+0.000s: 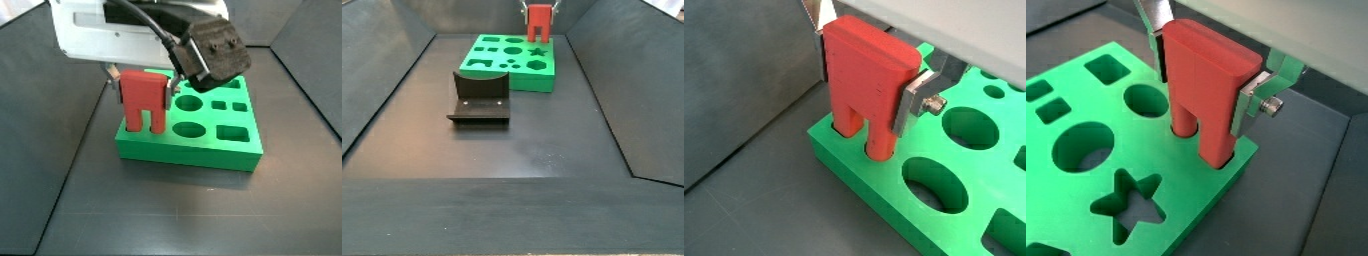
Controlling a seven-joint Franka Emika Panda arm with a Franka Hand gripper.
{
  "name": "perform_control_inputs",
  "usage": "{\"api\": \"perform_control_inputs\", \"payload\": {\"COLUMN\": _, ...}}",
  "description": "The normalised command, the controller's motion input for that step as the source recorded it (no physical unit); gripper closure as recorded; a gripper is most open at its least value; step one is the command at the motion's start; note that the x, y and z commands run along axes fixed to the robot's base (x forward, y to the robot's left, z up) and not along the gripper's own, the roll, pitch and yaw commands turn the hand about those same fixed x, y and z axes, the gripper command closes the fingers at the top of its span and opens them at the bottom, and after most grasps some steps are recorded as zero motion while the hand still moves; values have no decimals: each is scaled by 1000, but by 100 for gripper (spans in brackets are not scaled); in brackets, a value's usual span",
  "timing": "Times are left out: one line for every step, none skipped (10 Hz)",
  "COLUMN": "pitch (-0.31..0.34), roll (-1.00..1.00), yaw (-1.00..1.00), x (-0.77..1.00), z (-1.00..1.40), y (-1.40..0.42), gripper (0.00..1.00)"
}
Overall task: Pick up the square-circle object. Move up. Rotate the square-circle object. Move to above the board. Insert the square-circle object.
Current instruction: Insert the square-circle object.
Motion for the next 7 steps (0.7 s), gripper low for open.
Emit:
{"api": "perform_control_inputs", "payload": {"pitch": 0, "roll": -10, "yaw": 0, "x": 0, "z": -437, "y": 51, "gripper": 100}}
{"api": "perform_control_inputs", "payload": {"pitch": -61, "roll": 0, "yaw": 0, "x": -46, "z": -626, "y": 0, "gripper": 100}}
{"api": "perform_control_inputs", "payload": {"pitch": -59, "roll": 0, "yaw": 0, "x": -46, "z": -520, "y": 0, "gripper": 100}}
{"api": "perform_control_inputs", "payload": {"pitch": -83, "roll": 0, "yaw": 0, "x": -69, "z": -440, "y": -6, "gripper": 100}}
{"api": "perform_control_inputs", "payload": {"pitch": -109, "roll": 0, "yaw": 0, "x": -103, "z": -486, "y": -51, "gripper": 100}}
{"api": "perform_control_inputs", "payload": {"pitch": -91, "roll": 53, "yaw": 0, "x": 0, "z": -697, "y": -134, "gripper": 100}}
{"api": "perform_control_inputs", "payload": {"pitch": -159, "roll": 0, "yaw": 0, "x": -17, "z": -631, "y": -117, "gripper": 100}}
